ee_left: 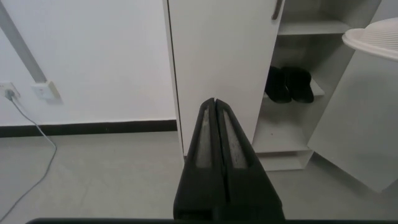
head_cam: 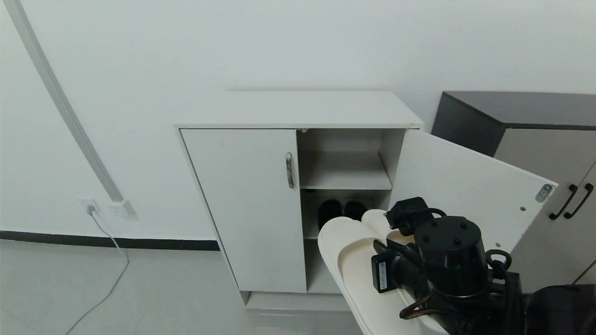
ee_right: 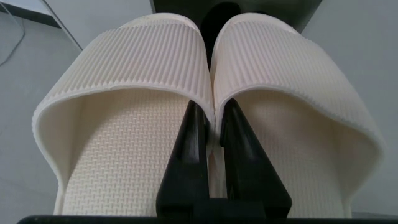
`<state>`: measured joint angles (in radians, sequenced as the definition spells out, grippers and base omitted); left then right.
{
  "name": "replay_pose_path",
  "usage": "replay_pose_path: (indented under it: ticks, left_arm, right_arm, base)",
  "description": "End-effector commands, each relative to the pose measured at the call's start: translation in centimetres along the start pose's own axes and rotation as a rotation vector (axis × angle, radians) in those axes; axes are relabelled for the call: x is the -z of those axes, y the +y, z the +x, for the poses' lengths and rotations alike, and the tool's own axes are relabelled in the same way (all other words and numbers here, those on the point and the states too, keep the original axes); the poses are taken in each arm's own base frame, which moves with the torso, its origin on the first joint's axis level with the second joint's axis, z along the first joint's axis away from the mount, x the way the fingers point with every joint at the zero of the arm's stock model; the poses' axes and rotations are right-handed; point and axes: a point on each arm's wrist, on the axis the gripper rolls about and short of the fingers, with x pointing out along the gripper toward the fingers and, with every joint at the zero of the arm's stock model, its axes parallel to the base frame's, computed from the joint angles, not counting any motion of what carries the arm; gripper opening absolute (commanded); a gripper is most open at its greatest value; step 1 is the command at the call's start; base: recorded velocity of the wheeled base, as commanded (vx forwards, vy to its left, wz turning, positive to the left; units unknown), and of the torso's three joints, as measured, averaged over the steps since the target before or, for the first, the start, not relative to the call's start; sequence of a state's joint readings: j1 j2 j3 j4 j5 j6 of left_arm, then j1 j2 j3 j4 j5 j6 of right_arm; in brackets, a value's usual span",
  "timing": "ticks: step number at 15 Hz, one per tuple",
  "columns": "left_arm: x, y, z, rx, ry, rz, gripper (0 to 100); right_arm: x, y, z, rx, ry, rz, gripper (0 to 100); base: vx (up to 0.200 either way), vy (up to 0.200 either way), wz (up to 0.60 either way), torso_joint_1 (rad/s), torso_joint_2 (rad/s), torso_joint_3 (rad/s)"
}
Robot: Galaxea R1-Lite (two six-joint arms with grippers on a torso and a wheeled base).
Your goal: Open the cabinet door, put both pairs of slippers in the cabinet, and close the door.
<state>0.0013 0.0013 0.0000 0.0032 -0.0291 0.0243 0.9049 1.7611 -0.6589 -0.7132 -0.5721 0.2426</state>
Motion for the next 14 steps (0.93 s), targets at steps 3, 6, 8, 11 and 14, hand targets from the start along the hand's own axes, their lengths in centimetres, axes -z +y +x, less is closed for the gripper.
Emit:
replay_pose_path:
  ticks: [3,6,8,11,14]
  left_arm:
    - [0.0,0.0,0.0,0.0,0.0,0.0,0]
    - [0.0,0.0,0.0,0.0,0.0,0.0,0]
    - [0.0,0.0,0.0,0.001,0.0,0.0,0]
    - [0.0,0.0,0.0,0.0,0.0,0.0,0]
    - [0.0,0.0,0.0,0.0,0.0,0.0,0]
  right_arm:
    - [0.19,0.0,-0.02,0.0,0.006,-0.004,0]
    - [0.24,0.02,-0.05,-0.001,0.007,-0.006,0]
    - [0.24,0.02,-0.05,-0.001,0.007,-0.006,0]
    - [0.29,0.05,-0.08,-0.004,0.009,-0.007,0]
    - [0.37,0.02,-0.1,-0.005,0.011,-0.009,0]
  base:
    - [0.0,0.0,0.0,-0.147,0.47,0.326]
    - [0.0,0.0,0.0,-0.123,0.46,0.339]
    - [0.0,0.0,0.0,-0.103,0.45,0.344]
    - [0.0,0.0,0.0,-0.051,0.44,0.367]
    - [0.0,0.0,0.0,-0.022,0.36,0.333]
